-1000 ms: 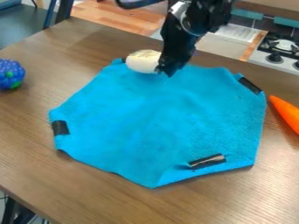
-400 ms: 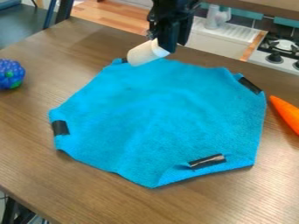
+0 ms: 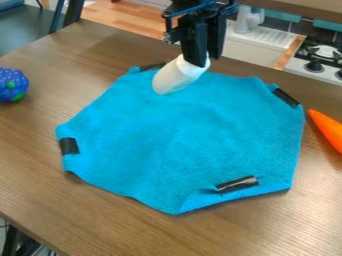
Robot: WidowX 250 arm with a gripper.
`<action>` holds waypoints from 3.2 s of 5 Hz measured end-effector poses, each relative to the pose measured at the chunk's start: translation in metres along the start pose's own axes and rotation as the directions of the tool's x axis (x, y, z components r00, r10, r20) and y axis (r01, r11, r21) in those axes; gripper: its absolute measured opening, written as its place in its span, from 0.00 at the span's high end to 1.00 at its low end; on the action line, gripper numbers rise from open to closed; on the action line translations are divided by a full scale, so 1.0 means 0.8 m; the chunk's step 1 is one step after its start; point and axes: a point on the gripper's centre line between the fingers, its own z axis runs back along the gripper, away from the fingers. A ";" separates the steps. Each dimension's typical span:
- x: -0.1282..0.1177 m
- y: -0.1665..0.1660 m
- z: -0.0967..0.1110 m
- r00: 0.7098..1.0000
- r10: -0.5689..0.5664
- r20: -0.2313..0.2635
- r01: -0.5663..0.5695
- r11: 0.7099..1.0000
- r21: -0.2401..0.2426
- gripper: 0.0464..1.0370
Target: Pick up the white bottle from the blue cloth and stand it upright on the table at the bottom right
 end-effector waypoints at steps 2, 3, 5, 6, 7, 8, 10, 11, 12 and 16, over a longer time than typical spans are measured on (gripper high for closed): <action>-0.030 0.025 0.022 0.973 -0.035 -0.227 0.059 0.993 0.100 0.76; -0.049 0.049 0.035 0.963 -0.058 -0.265 0.087 0.991 0.097 0.76; -0.089 0.090 0.037 0.944 -0.110 -0.311 0.152 0.982 0.115 0.76; -0.109 0.112 0.037 0.924 -0.116 -0.365 0.181 0.972 0.149 0.76; -0.132 0.125 0.039 0.903 -0.130 -0.410 0.215 0.962 0.170 0.76; -0.154 0.130 0.044 0.882 -0.131 -0.452 0.236 0.954 0.184 0.76; -0.192 0.126 0.027 0.857 -0.094 -0.506 0.241 0.942 0.232 0.76; -0.207 0.119 0.009 0.856 -0.077 -0.512 0.234 0.939 0.250 0.76; -0.218 0.110 -0.006 0.826 -0.065 -0.560 0.244 0.937 0.251 0.76; -0.204 0.089 -0.016 0.719 -0.071 -0.692 0.218 0.968 0.127 0.76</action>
